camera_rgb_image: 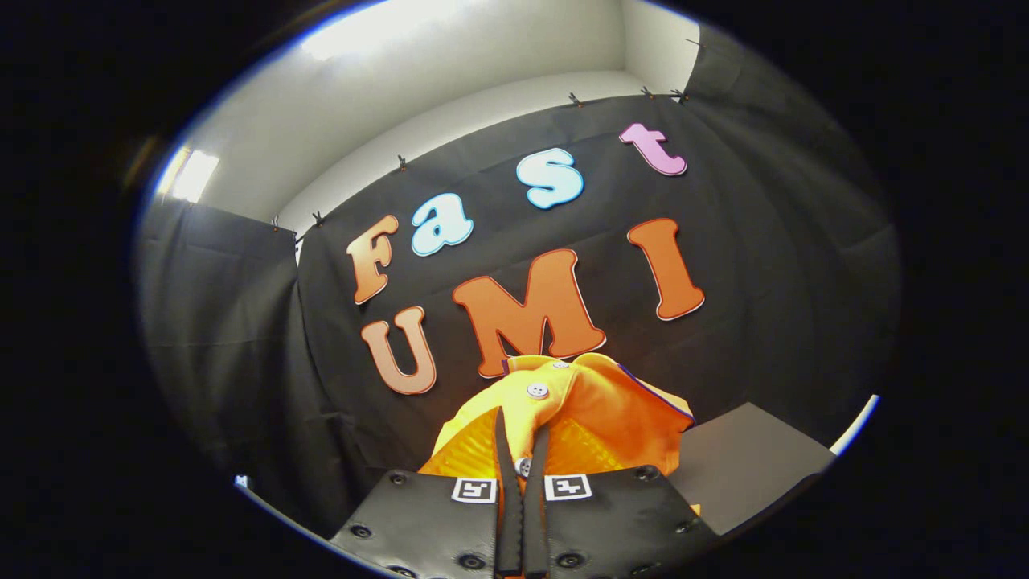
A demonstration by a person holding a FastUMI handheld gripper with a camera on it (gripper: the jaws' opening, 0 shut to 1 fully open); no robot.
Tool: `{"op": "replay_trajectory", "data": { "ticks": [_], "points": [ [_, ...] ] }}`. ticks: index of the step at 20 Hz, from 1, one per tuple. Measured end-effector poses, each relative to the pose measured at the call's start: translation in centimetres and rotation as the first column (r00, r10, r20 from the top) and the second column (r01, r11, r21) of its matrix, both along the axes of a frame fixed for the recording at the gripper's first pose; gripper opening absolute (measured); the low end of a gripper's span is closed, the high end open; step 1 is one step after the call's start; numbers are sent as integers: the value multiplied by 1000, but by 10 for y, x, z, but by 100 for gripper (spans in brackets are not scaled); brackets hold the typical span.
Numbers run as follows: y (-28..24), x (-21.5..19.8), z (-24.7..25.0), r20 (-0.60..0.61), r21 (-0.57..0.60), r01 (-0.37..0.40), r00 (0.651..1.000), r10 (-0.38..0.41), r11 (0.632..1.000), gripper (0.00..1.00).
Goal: Put the clothes into the washing machine and then close the washing machine lid.
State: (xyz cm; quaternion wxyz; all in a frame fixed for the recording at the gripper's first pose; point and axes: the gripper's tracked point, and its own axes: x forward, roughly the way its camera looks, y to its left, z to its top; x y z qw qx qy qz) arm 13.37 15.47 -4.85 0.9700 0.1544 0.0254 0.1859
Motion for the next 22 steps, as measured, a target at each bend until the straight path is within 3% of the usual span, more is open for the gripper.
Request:
{"op": "replay_trajectory", "data": {
  "ticks": [3, 14, 22],
  "points": [
    [18, -5, 23, 43, -12, 24, 999, -23, 1000, 8],
    [124, -29, 88, 157, -117, -43, 986, 61, 992, 8],
    [215, -36, 81, 139, -106, -176, 972, 190, 979, 8]
  ]
}}
